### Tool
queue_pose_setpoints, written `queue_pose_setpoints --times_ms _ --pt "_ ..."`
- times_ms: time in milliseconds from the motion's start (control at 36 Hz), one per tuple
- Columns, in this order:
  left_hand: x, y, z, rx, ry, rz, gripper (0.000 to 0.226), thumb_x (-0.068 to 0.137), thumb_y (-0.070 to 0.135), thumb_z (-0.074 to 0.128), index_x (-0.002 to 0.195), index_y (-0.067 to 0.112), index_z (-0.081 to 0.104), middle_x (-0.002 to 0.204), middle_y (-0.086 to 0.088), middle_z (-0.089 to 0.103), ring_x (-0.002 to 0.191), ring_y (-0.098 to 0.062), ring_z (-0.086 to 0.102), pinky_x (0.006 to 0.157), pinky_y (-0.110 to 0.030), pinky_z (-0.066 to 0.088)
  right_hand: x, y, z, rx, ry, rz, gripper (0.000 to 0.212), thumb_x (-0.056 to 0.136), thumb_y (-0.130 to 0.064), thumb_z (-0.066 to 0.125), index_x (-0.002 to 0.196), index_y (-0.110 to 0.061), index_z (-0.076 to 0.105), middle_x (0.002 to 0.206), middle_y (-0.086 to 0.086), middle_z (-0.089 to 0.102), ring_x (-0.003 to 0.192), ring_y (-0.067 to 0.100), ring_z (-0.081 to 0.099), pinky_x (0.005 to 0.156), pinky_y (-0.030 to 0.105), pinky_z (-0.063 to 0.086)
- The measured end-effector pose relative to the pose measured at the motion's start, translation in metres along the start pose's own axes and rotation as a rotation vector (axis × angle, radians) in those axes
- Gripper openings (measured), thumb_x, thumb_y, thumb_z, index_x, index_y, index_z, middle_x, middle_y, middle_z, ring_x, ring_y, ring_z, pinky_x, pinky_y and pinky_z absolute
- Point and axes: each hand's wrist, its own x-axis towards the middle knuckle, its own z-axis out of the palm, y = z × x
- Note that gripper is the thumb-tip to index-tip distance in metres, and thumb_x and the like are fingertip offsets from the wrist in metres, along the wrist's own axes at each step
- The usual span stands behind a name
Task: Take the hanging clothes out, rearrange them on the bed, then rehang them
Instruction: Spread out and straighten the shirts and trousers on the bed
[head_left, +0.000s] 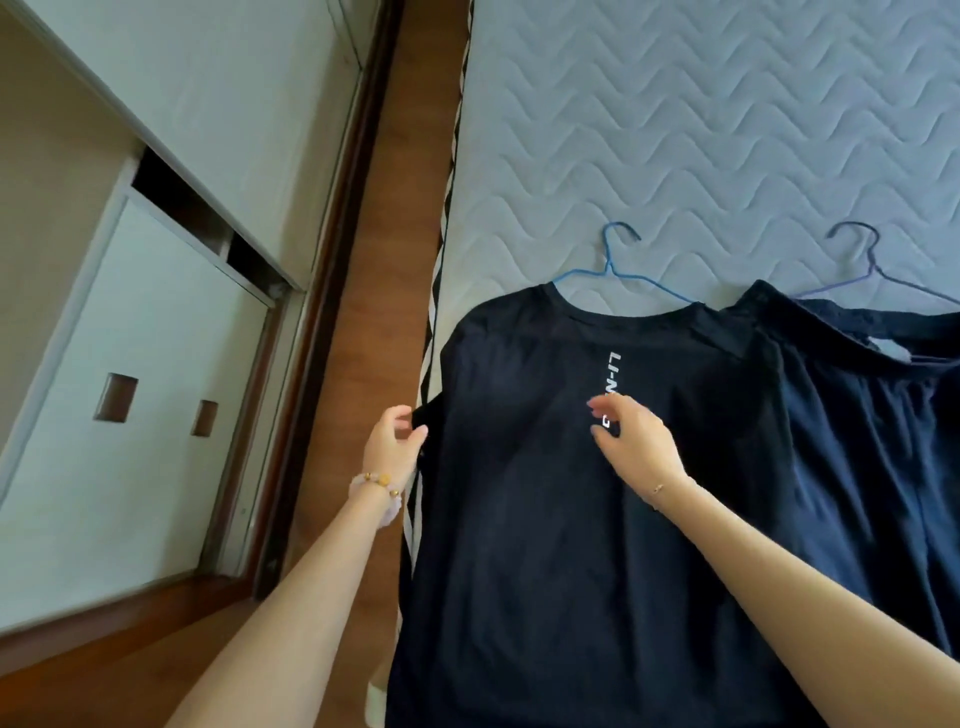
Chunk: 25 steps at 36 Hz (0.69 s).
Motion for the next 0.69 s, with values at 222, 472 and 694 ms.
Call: queue_pose_setpoints --times_ms 222,472,694 --pt "0.036 -0.009 0.016 0.084 0.023 0.020 0.015 0.088 0.022 0.063 0.097 0.011 0.063 0.111 -0.011 0.055 0.091 -0.028 0.062 0.084 -0.038 0.053 0.092 -0.105 0.052 -0.387 -0.220 -0.534 0.047 0.095 -0.018 0.045 0.141 -0.024 0.039 0.148 -0.006 0.039 0.142 0.017 0.024 0.110 0.040 0.028" --pt "0.039 -0.018 -0.019 -0.188 0.223 0.019 0.005 0.097 0.015 0.045 0.096 0.013 0.049 0.092 0.001 0.053 0.085 -0.017 0.051 0.070 -0.023 0.039 0.148 -0.111 0.062 -0.810 -0.170 -0.551 0.037 0.091 -0.010 0.048 0.127 -0.022 0.051 0.130 -0.001 0.049 0.126 0.023 0.037 0.099 0.040 0.035" --pt "0.070 -0.020 -0.091 -0.199 0.456 -0.024 0.010 0.099 0.014 0.043 0.107 0.012 0.048 0.104 -0.003 0.050 0.095 -0.022 0.049 0.078 -0.029 0.037 0.151 -0.115 0.065 -0.814 -0.122 -0.500 0.026 0.091 -0.011 0.045 0.114 -0.017 0.056 0.122 0.004 0.052 0.118 0.025 0.043 0.091 0.039 0.038"
